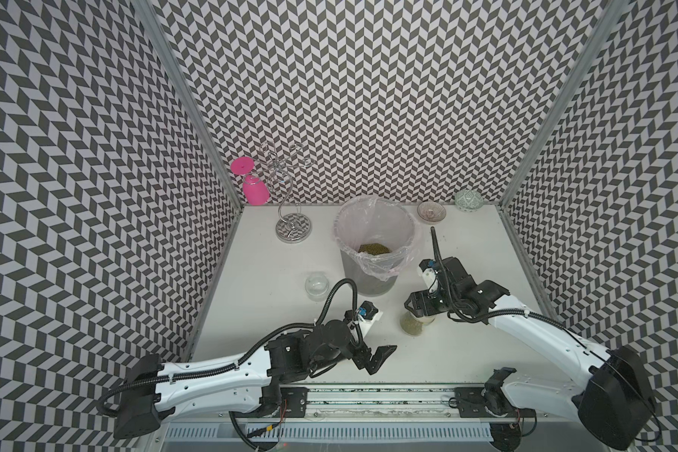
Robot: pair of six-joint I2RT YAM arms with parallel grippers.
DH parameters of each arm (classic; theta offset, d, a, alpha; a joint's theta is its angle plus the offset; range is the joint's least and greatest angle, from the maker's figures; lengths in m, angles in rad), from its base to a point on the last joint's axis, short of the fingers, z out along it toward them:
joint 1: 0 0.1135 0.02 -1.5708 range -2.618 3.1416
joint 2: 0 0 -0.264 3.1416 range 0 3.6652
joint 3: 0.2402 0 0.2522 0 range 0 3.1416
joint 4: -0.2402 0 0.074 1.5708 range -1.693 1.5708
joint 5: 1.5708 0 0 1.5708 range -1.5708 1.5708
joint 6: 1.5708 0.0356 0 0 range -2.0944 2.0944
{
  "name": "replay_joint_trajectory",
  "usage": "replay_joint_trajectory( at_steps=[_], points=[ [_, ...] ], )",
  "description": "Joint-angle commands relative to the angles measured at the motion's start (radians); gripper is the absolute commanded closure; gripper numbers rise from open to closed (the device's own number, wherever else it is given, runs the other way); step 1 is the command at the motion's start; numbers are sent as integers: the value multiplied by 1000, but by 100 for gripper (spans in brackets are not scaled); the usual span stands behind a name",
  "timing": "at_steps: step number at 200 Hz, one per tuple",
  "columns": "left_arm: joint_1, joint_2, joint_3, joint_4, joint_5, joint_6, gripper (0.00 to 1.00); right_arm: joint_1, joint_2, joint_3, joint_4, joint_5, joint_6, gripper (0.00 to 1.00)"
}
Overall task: Empty moldy mung beans from jars
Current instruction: Pick up the jar from the center of the board, then unscrew the lid from the jar.
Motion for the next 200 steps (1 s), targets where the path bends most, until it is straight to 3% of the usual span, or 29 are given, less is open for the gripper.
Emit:
replay_joint_trajectory(
  at_steps=[1, 45, 88, 131, 200],
  points=[
    [-14, 18, -39, 187, -16, 49, 0, 12, -66, 5, 78, -66, 38, 35],
    [-13, 47, -109, 342, -3, 112, 0, 20, -122, 8, 92, -149, 66, 36],
    [-12, 143, -82, 388, 47, 162, 0, 45, -145, 8, 122, -215, 102, 36],
    [-11, 230, -33, 394, -3, 174, 0, 73, -161, 29, 144, -262, 129, 37],
    [35, 272, -11, 433, 47, 196, 0, 91, -193, 72, 132, -338, 148, 37]
  ],
)
